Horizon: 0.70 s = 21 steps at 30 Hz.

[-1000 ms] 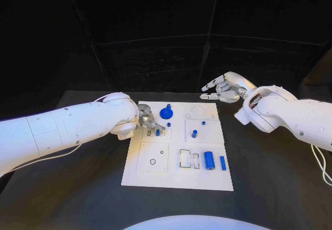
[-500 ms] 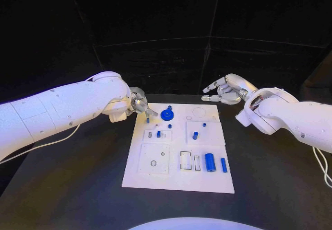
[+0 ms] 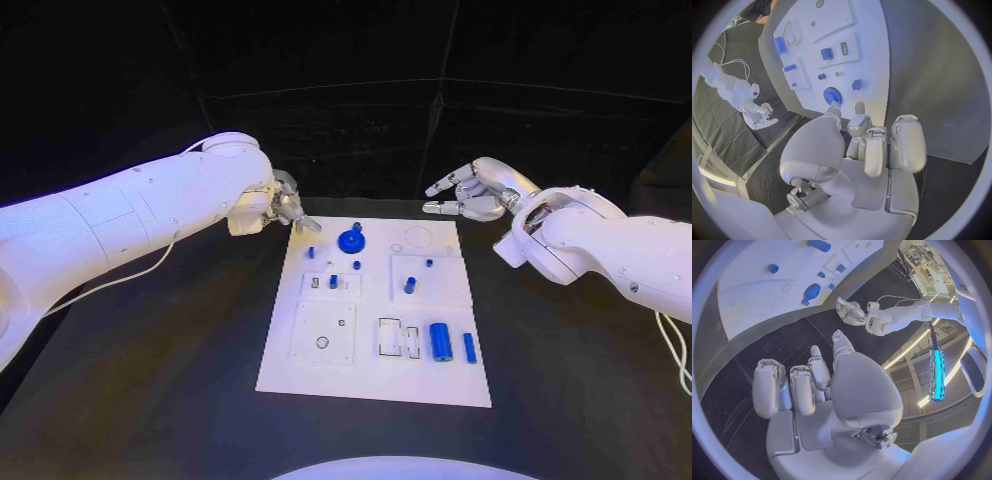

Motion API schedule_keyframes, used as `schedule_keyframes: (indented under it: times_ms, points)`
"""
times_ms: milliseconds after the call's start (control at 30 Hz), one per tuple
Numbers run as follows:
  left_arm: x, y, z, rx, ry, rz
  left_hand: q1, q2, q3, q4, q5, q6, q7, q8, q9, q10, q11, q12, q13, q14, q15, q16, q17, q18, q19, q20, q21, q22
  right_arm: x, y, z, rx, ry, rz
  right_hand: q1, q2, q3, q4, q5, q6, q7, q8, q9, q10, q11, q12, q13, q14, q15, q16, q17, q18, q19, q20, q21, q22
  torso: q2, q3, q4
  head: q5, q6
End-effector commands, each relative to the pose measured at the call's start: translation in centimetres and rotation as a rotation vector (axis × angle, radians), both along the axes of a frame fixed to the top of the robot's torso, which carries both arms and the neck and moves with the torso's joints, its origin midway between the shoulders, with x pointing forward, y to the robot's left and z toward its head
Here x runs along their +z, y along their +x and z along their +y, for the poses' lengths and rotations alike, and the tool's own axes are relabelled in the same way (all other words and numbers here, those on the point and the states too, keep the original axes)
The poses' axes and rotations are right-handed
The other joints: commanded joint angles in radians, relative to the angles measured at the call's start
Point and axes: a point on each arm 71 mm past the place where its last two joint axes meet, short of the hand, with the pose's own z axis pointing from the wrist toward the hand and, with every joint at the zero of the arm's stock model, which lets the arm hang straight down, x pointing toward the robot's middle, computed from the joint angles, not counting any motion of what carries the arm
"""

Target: Assemble the parts on the task board

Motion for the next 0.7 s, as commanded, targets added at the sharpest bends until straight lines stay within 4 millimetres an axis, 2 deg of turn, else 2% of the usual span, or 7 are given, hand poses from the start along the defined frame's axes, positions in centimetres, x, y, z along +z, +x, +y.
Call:
schedule_keyframes:
  times_ms: [33, 233, 433, 600, 700]
  points:
    - [-0.4, 0.3, 0.0, -0.034, 0.048, 0.013, -0.008, -0.003, -0.015, 0.005, 0.002, 0.014, -0.001, 0.007, -0.005, 0.007, -0.001, 0.005, 0.001, 0.106, -0.002, 0.003, 0.263, 0.005, 0.006, -0.001, 0.007, 0.002, 0.1, 0.0, 0.2, 0.013, 0.001, -0.004, -0.004, -0.001, -0.006, -0.002, 0.003, -0.001, 0.001, 0.007, -0.002, -0.009, 0.000, -0.003, 0.000, 0.066, -0.007, -0.004, 0.086, 0.004, -0.006, -0.002, -0.005, -0.001, 0.001, -0.0012, 0.0015, 0.000, -0.004]
    - [-1.4, 0.5, 0.1, -0.025, 0.062, 0.018, -0.008, 0.000, -0.022, 0.008, 0.002, 0.021, -0.003, 0.010, -0.007, 0.008, -0.003, 0.006, 0.002, 0.106, -0.004, 0.003, 0.263, 0.005, 0.006, -0.002, 0.008, 0.003, 0.1, 0.1, 0.5, 0.019, 0.003, -0.005, -0.003, 0.000, -0.006, -0.002, 0.005, 0.000, 0.001, 0.007, -0.002, -0.008, 0.000, -0.002, 0.000, 0.066, -0.007, -0.004, 0.086, 0.004, -0.006, -0.002, -0.005, -0.001, 0.001, -0.0007, -0.0013, 0.005, -0.008]
    - [-2.3, 0.7, -0.1, -0.024, 0.059, 0.020, -0.009, 0.000, -0.024, 0.009, 0.002, 0.023, -0.004, 0.010, -0.007, 0.008, -0.004, 0.006, 0.002, 0.106, -0.004, 0.003, 0.263, 0.005, 0.006, -0.003, 0.008, 0.003, 0.1, 0.1, 0.8, 0.025, 0.004, -0.005, -0.001, 0.001, -0.006, -0.004, 0.009, 0.000, 0.001, 0.007, -0.001, -0.008, 0.000, -0.002, 0.000, 0.066, -0.007, -0.005, 0.086, 0.005, -0.006, -0.002, -0.006, -0.001, 0.001, -0.0001, -0.0008, 0.005, -0.009]
    - [-2.9, 0.7, -0.6, -0.031, 0.046, 0.032, -0.045, 0.000, -0.061, 0.040, 0.001, 0.026, -0.006, 0.010, -0.014, 0.010, -0.006, 0.009, 0.004, 0.106, -0.007, 0.003, 0.263, 0.004, 0.008, -0.006, 0.010, 0.008, 0.1, 0.1, 0.9, 0.027, 0.004, -0.005, 0.000, 0.002, -0.006, -0.004, 0.010, 0.000, 0.000, 0.007, -0.001, -0.008, 0.000, -0.002, 0.000, 0.066, -0.007, -0.005, 0.085, 0.004, -0.006, -0.002, -0.006, -0.001, 0.000, 0.0003, 0.0004, 0.003, -0.008]
    - [-3.1, 0.7, -0.7, -0.035, 0.042, 0.040, -0.047, 0.001, -0.066, 0.044, 0.001, 0.027, -0.006, 0.010, -0.014, 0.010, -0.007, 0.009, 0.004, 0.106, -0.007, 0.003, 0.263, 0.004, 0.008, -0.007, 0.011, 0.009, 0.1, 0.1, 1.0, 0.028, 0.004, -0.005, 0.000, 0.002, -0.006, -0.004, 0.010, 0.000, 0.000, 0.007, -0.001, -0.008, 0.000, -0.002, 0.000, 0.066, -0.007, -0.005, 0.085, 0.004, -0.006, -0.002, -0.006, -0.001, 0.000, 0.0004, 0.0016, 0.001, -0.007]
